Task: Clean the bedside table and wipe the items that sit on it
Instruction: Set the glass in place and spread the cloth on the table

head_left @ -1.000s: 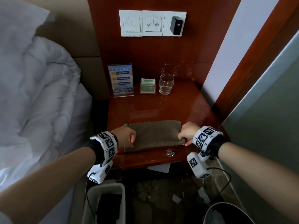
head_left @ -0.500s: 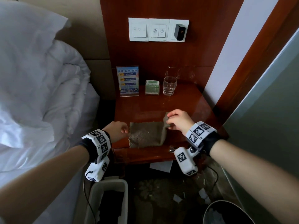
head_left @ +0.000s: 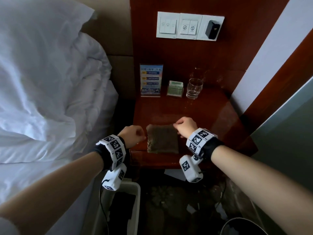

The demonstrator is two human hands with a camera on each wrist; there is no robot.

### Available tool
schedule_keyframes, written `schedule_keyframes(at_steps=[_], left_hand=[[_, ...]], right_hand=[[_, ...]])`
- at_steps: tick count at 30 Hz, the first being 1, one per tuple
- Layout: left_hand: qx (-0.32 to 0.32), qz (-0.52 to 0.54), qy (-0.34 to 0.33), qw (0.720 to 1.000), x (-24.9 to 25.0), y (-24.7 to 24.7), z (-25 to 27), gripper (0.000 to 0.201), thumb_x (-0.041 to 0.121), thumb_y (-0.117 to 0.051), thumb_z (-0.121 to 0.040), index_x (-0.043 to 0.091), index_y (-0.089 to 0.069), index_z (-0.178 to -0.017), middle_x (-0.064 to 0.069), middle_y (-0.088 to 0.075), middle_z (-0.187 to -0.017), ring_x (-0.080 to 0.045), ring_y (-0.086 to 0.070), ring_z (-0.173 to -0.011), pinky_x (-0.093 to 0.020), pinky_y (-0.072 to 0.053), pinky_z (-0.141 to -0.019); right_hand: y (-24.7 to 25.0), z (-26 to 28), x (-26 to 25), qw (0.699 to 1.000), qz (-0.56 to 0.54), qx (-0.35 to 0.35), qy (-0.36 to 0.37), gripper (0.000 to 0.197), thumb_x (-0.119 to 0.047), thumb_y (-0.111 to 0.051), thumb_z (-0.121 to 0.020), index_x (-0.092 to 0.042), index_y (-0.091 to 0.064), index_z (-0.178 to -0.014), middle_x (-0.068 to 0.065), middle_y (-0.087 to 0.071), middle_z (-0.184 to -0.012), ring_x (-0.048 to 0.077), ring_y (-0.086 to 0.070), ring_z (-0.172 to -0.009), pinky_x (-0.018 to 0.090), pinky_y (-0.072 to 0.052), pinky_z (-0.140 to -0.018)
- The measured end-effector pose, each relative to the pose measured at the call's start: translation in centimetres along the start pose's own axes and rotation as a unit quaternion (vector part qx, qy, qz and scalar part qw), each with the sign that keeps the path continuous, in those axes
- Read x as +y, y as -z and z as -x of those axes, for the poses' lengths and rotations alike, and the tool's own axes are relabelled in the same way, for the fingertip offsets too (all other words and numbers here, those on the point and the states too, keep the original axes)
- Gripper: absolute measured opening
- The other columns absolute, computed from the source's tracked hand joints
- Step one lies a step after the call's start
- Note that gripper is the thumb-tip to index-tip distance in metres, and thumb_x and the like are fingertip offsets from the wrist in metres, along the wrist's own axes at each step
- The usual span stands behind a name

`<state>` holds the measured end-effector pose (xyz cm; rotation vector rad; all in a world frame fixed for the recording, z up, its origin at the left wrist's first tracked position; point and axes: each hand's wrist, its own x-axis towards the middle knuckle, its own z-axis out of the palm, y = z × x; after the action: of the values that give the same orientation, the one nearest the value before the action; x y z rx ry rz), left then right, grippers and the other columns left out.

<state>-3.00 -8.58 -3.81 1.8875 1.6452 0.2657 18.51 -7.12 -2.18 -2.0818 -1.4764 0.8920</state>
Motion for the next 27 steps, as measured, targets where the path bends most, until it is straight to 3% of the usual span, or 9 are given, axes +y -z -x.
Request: schedule_keyframes(at_steps=[3,7,11,13,15,19,21,24,27], left_hand=[[0.013,0.022,0.014,1.0,0.3,-0.6,-0.2,0.019,0.027,-0.062,-0.087,0.015,-0.063,-0.101,0.002,-0.063,-0.08,-0.014,-0.061,-0.075,-0.027,-0.05,-0.074],[-0.022,0.124,0.057,0.99,0.8,-1.4,-0.1,0.016,0.022,-0.063,-0.087,0.015,-0.055,-0.1,0.002,-0.061,-0.072,-0.011,-0.059,-0.059,-0.025,-0.051,-0.061],[0.004,0.145,0.085,0.986,0.3,-1.9,0.6,0.018,0.024,-0.065,-0.086,0.016,-0.056,-0.099,-0.005,-0.066,-0.082,-0.014,-0.061,-0.064,-0.031,-0.054,-0.065],[0.022,0.217,0.104,0.97,-0.1,-2.2,1.4,0.016,0.021,-0.064,-0.087,0.012,-0.056,-0.1,-0.005,-0.063,-0.078,-0.014,-0.06,-0.061,-0.028,-0.053,-0.059],[0.039,0.322,0.131,0.937,-0.5,-2.4,2.9,0.014,0.018,-0.058,-0.091,0.008,-0.055,-0.101,-0.005,-0.059,-0.072,-0.011,-0.059,-0.049,-0.023,-0.049,-0.05],[0.057,0.508,0.208,0.834,-1.0,-2.6,6.1,0.029,0.03,-0.048,-0.097,0.004,-0.055,-0.088,-0.008,-0.062,-0.064,-0.008,-0.058,-0.033,-0.015,-0.045,-0.036],[0.029,0.559,0.246,0.791,-1.8,-2.5,7.9,0.044,0.045,-0.041,-0.096,0.005,-0.054,-0.081,-0.007,-0.064,-0.062,-0.015,-0.062,-0.046,-0.021,-0.051,-0.045],[-0.015,0.64,0.287,0.713,-4.7,-3.6,10.1,0.058,0.06,-0.03,-0.093,0.006,-0.051,-0.091,-0.01,-0.058,-0.088,-0.026,-0.059,-0.077,-0.042,-0.053,-0.064],[-0.008,0.636,0.318,0.704,-7.2,-5.6,12.3,0.048,0.049,-0.033,-0.097,0.006,-0.05,-0.085,-0.009,-0.06,-0.075,-0.02,-0.06,-0.064,-0.035,-0.048,-0.059]], right_hand=[[0.0,-0.2,1.5,0.995,0.041,-0.041,-0.076,0.039,-0.027,-0.065,-0.086,0.0,-0.059,-0.114,0.017,-0.067,-0.108,0.032,-0.066,-0.1,0.04,-0.054,-0.087],[-1.6,0.6,2.1,0.987,-0.051,-0.094,-0.117,0.048,-0.028,-0.074,-0.078,0.003,-0.058,-0.112,0.015,-0.066,-0.108,0.033,-0.065,-0.1,0.046,-0.052,-0.092],[-2.3,1.7,1.1,0.974,-0.128,-0.127,-0.134,0.042,-0.012,-0.069,-0.081,0.002,-0.057,-0.118,0.014,-0.062,-0.112,0.033,-0.06,-0.11,0.048,-0.051,-0.094],[-2.4,2.9,0.1,0.964,-0.186,-0.154,-0.114,0.04,-0.007,-0.065,-0.082,-0.004,-0.054,-0.121,0.014,-0.06,-0.116,0.034,-0.057,-0.113,0.052,-0.051,-0.091],[-2.6,4.6,-1.1,0.946,-0.257,-0.183,-0.079,0.042,-0.002,-0.06,-0.084,-0.01,-0.051,-0.124,0.014,-0.058,-0.121,0.033,-0.057,-0.111,0.051,-0.053,-0.086],[-2.9,7.8,-3.5,0.901,-0.333,-0.278,0.002,0.025,0.005,-0.05,-0.089,-0.015,-0.054,-0.104,0.011,-0.059,-0.096,0.025,-0.059,-0.085,0.041,-0.054,-0.071],[-3.5,9.2,-4.2,0.886,-0.333,-0.322,0.027,0.021,0.003,-0.047,-0.091,-0.016,-0.054,-0.097,0.009,-0.06,-0.087,0.021,-0.059,-0.076,0.032,-0.055,-0.059],[-6.2,10.9,-3.8,0.875,-0.315,-0.366,0.028,0.023,0.002,-0.046,-0.092,-0.015,-0.054,-0.104,0.008,-0.061,-0.089,0.021,-0.06,-0.077,0.031,-0.054,-0.059],[-9.4,11.9,-1.9,0.874,-0.294,-0.386,0.003,0.024,0.003,-0.045,-0.092,-0.017,-0.054,-0.102,0.008,-0.061,-0.088,0.019,-0.059,-0.075,0.026,-0.054,-0.054]])
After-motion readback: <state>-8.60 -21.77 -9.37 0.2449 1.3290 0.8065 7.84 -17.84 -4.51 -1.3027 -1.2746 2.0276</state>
